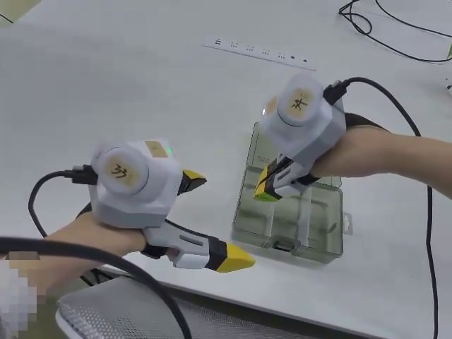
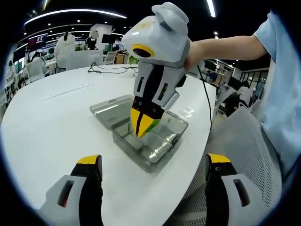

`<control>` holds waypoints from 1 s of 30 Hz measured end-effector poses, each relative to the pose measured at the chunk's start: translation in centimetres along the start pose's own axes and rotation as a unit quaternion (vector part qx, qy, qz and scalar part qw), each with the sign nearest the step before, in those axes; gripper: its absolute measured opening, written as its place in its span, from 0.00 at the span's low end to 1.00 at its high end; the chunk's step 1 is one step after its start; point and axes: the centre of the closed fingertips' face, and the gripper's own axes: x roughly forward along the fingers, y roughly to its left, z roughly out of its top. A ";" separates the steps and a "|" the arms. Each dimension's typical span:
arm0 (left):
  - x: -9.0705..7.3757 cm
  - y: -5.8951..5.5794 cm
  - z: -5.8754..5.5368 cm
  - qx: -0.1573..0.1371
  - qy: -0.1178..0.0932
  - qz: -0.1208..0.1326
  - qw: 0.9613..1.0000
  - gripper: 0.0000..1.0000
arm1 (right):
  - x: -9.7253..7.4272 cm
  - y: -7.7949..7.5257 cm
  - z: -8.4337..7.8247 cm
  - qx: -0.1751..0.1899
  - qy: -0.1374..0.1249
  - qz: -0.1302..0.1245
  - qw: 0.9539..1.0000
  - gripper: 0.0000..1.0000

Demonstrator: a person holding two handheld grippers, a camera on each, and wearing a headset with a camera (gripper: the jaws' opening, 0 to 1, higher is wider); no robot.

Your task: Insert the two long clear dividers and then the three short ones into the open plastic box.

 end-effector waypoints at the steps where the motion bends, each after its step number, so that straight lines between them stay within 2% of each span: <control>1: 0.0 0.0 0.0 0.001 0.000 0.000 1.000 0.92 | -0.1 0.0 0.0 0.002 0.000 0.000 1.000 0.02; 13: 0.2 -0.1 0.4 0.002 -0.002 -0.003 1.000 0.92 | 0.2 0.2 -0.1 -0.005 0.007 0.001 1.000 0.02; 17: 0.2 0.0 0.4 0.004 -0.001 -0.004 1.000 0.92 | 0.3 0.3 -0.2 -0.012 0.018 -0.002 1.000 0.01; 30: 0.2 -0.1 0.6 0.005 -0.003 -0.005 1.000 0.92 | 0.2 0.6 -0.3 -0.020 0.019 -0.005 1.000 0.02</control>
